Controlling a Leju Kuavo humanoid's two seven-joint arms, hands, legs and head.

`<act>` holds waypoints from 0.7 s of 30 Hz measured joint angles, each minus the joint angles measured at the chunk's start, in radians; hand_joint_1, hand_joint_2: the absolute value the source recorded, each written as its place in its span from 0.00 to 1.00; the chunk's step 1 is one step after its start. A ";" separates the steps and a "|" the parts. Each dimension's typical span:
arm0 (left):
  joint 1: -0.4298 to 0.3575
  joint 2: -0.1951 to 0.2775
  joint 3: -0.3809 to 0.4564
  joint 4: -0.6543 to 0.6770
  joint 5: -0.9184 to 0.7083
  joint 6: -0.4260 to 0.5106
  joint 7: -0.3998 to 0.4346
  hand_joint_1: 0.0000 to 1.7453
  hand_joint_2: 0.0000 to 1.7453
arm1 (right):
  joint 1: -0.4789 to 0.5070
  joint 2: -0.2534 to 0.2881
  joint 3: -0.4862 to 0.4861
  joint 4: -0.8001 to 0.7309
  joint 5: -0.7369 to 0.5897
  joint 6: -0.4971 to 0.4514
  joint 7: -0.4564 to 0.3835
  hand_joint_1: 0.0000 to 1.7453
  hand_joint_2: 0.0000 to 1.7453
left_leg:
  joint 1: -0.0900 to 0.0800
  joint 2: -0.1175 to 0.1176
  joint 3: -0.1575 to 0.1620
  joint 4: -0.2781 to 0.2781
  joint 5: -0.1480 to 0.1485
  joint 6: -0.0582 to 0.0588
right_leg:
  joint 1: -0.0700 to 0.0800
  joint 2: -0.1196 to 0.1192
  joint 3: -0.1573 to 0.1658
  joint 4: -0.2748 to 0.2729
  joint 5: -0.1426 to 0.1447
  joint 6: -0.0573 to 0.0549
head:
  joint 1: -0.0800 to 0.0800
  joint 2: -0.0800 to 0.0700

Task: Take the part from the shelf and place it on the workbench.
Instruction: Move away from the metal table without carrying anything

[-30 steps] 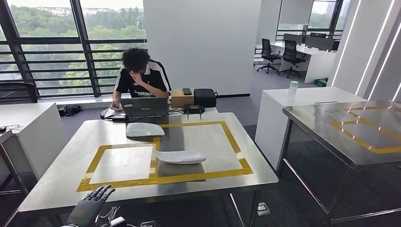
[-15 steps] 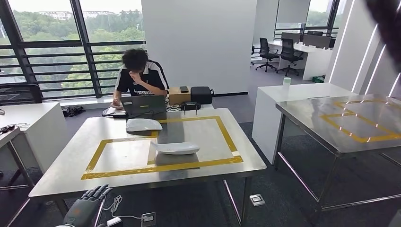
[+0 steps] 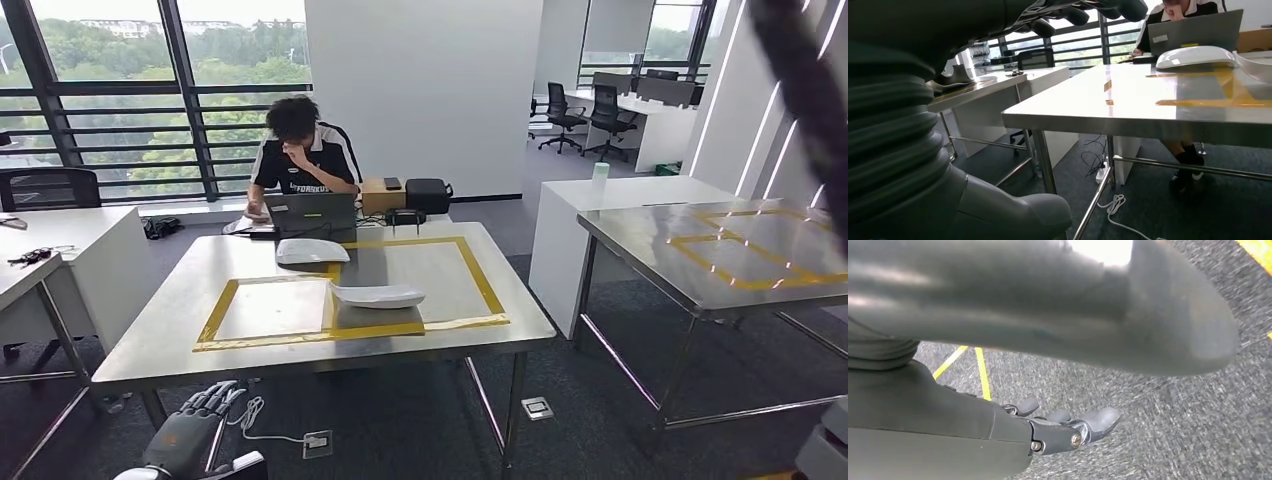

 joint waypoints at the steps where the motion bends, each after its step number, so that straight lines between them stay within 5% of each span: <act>1: 0.001 0.000 0.000 0.000 0.000 0.003 0.001 0.00 1.00 | 0.000 0.001 0.000 0.000 0.000 0.000 -0.002 0.00 0.00 | 0.000 0.000 -0.004 0.000 0.008 -0.008 | 0.003 0.002 0.019 -0.035 -0.012 -0.007 | 0.000 0.000; 4: 0.011 0.004 0.000 0.002 0.006 0.016 0.003 0.00 1.00 | 0.002 0.005 0.000 0.000 0.003 0.000 -0.008 0.00 0.00 | 0.004 -0.001 -0.009 -0.004 0.021 -0.028 | 0.008 0.001 0.014 -0.049 0.002 -0.035 | -0.001 0.000; 6: 0.022 0.012 0.000 0.003 0.010 0.020 0.003 0.00 1.00 | 0.003 0.006 0.000 0.000 0.006 0.000 -0.010 0.00 0.00 | 0.007 -0.004 -0.030 0.041 -0.037 -0.036 | 0.007 -0.001 -0.003 -0.054 0.025 -0.052 | -0.002 0.000; 9: 0.034 0.021 0.000 0.005 0.013 0.022 0.000 0.00 1.00 | 0.004 0.006 0.000 0.000 0.007 -0.001 -0.012 0.00 0.00 | 0.006 -0.007 -0.070 0.214 -0.166 -0.039 | 0.013 -0.002 -0.042 -0.055 0.058 -0.062 | -0.003 0.000; 11: 0.044 0.025 0.000 0.007 0.015 0.022 -0.005 0.00 1.00 | 0.005 0.006 0.000 0.000 0.010 -0.001 -0.017 0.00 0.00 | 0.005 -0.008 -0.055 0.265 -0.160 -0.035 | 0.019 -0.003 -0.072 -0.053 0.080 -0.064 | -0.003 0.000; 13: 0.050 0.030 0.000 0.007 0.017 0.022 -0.011 0.00 1.00 | 0.005 0.007 0.000 0.000 0.013 -0.002 -0.022 0.00 0.00 | -0.001 -0.008 0.019 0.194 -0.118 -0.022 | 0.024 -0.003 -0.101 -0.051 0.103 -0.064 | -0.003 0.000; 16: 0.051 0.036 0.001 -0.001 0.019 0.026 -0.016 0.00 1.00 | 0.005 0.010 0.000 0.000 0.017 -0.002 -0.027 0.00 0.00 | -0.016 -0.005 0.145 0.020 -0.135 -0.001 | 0.027 -0.005 -0.124 -0.049 0.130 -0.053 | -0.003 0.000; 19: 0.050 0.040 0.001 -0.004 0.025 0.028 -0.016 0.00 1.00 | 0.005 0.011 0.002 0.000 0.022 -0.002 -0.026 0.00 0.00 | -0.020 -0.002 0.147 -0.013 -0.125 0.011 | 0.023 -0.004 -0.126 -0.051 0.147 -0.035 | -0.004 0.000; 21: 0.052 0.041 0.001 -0.005 0.030 0.028 -0.015 0.00 1.00 | 0.006 0.012 0.005 0.001 0.026 0.002 -0.022 0.00 0.00 | -0.016 0.001 0.135 -0.021 -0.102 0.024 | 0.020 -0.002 -0.142 -0.011 0.098 -0.023 | -0.005 0.000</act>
